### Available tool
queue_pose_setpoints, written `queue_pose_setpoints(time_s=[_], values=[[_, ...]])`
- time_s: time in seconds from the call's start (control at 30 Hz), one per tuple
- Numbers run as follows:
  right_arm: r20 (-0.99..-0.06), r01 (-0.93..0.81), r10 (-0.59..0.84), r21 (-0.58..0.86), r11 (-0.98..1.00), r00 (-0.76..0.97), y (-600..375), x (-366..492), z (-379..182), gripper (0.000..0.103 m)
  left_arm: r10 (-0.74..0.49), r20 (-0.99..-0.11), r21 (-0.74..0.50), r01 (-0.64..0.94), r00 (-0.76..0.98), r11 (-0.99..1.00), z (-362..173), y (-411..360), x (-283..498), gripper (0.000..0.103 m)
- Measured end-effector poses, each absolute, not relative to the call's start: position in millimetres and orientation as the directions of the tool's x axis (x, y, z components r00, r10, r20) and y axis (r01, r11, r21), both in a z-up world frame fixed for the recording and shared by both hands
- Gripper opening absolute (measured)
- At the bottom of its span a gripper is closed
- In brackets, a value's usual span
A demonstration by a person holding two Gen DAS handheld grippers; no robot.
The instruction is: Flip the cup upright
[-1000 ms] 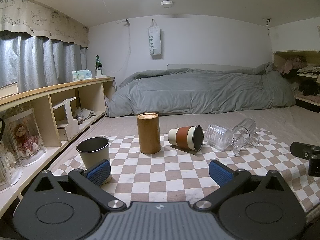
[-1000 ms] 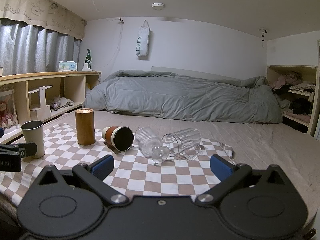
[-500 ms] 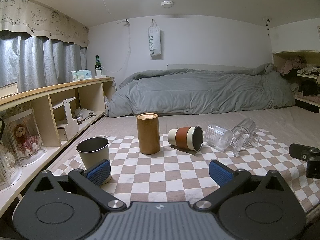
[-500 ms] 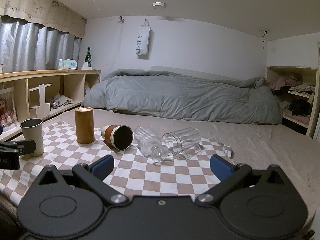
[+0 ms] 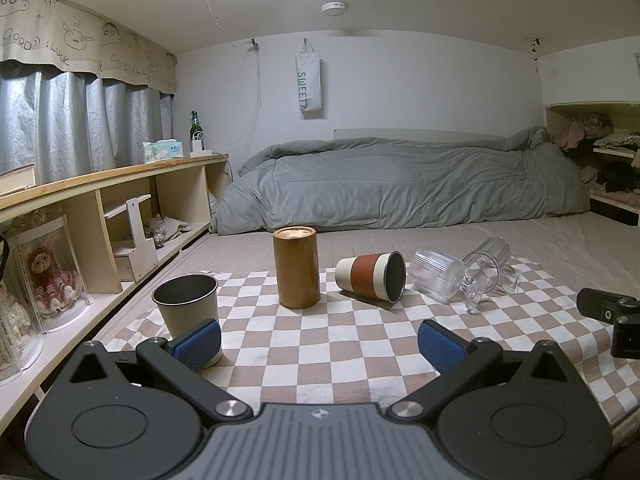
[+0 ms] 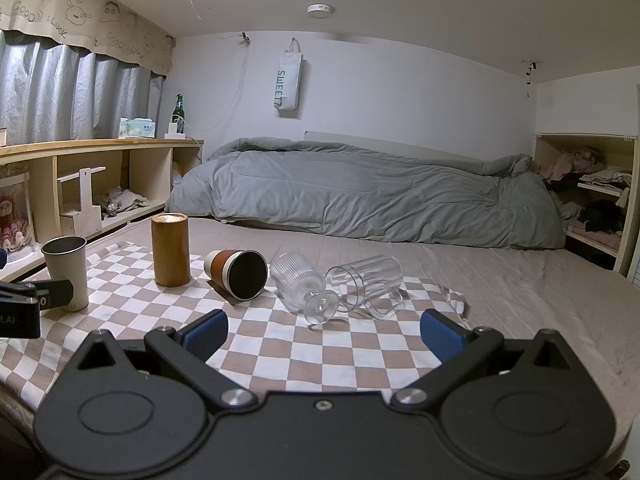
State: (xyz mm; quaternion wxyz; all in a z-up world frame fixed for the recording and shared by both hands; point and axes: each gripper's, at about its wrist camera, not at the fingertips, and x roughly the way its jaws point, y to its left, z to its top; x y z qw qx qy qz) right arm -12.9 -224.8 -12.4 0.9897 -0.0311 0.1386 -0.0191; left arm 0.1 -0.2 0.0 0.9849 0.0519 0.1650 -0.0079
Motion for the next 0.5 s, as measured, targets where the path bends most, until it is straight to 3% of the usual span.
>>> queue_pose_setpoints(time_s=[0.5], values=[[-0.278,0.044,-0.061,-0.068,0.997,0.959,-223.0,-12.3,-12.9,0.103,-0.021,-0.330,0.081,0.050,0.944,0.995,-1.2,-1.9,1.5,0.103]])
